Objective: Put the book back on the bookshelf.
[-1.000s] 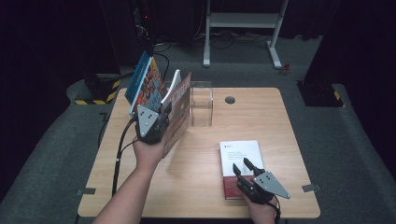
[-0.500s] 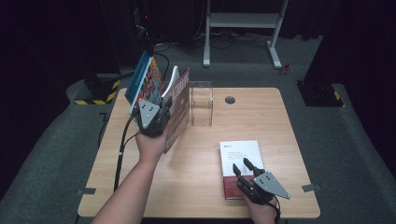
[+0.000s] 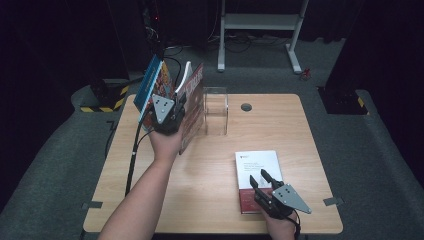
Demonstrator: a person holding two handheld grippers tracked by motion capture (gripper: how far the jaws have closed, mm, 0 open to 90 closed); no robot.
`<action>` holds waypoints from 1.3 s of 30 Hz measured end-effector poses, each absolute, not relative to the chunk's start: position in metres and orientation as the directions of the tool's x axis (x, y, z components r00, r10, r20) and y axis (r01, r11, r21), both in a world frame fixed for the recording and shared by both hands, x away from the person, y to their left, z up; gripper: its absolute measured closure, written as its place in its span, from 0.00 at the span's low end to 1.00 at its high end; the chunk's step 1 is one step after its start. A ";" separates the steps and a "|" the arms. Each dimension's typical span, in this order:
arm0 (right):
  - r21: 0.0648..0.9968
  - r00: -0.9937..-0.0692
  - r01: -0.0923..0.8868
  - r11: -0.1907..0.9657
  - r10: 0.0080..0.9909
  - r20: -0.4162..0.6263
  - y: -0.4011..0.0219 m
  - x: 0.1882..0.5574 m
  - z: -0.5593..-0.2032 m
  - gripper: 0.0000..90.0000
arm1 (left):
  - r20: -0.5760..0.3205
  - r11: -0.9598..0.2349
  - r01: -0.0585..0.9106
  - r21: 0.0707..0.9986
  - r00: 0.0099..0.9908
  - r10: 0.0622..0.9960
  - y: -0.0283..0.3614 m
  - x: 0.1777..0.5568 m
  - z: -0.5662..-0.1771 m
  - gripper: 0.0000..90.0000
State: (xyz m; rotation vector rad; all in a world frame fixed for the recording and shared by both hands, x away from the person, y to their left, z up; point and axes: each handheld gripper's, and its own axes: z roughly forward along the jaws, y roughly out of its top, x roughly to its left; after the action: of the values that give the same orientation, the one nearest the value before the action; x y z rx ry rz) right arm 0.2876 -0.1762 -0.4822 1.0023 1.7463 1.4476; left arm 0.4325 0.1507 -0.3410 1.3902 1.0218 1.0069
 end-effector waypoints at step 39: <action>0.986 -0.502 0.148 0.079 0.865 0.006 -0.178 0.287 -0.483 0.61 | 0.013 -0.017 0.021 1.000 0.189 0.982 0.126 0.496 -0.364 0.93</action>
State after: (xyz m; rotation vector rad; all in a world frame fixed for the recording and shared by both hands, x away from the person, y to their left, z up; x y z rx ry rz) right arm 0.2865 -0.1775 -0.4826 1.0066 1.7378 1.4722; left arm 0.4961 0.1258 -0.3641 1.3200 1.0771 1.0680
